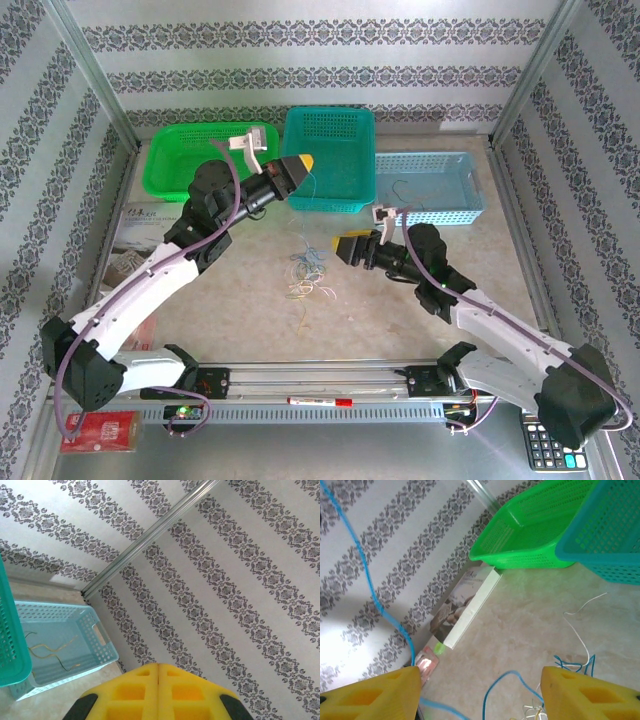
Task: Untangle the cables
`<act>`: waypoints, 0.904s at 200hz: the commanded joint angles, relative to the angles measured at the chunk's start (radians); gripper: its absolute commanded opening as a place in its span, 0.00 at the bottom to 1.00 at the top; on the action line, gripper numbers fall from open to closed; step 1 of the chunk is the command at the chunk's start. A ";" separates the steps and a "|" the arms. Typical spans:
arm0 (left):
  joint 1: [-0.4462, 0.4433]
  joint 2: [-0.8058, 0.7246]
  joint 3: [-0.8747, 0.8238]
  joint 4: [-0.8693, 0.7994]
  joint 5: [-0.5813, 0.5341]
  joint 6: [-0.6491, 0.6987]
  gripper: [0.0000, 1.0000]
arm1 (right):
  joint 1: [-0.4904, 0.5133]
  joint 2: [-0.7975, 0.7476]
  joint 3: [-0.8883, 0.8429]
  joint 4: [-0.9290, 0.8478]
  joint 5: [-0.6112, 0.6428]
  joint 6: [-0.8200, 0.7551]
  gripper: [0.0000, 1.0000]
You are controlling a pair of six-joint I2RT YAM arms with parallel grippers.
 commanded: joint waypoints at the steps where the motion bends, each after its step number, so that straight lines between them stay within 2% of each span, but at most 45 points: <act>1: -0.013 0.008 0.063 -0.016 0.030 0.023 0.00 | 0.058 -0.013 0.068 -0.035 0.079 -0.115 0.66; 44: -0.014 0.040 0.168 -0.049 0.043 0.021 0.00 | 0.189 0.042 0.118 -0.035 0.232 -0.247 0.67; 77: -0.014 0.070 0.244 -0.058 0.048 0.000 0.00 | 0.246 0.111 0.105 0.041 0.340 -0.293 0.68; 142: -0.013 0.124 0.428 -0.082 0.039 -0.037 0.00 | 0.269 0.328 0.012 0.295 0.578 -0.254 0.67; 181: -0.014 0.134 0.547 -0.139 0.006 -0.014 0.00 | 0.270 0.470 -0.017 0.403 0.641 -0.198 0.66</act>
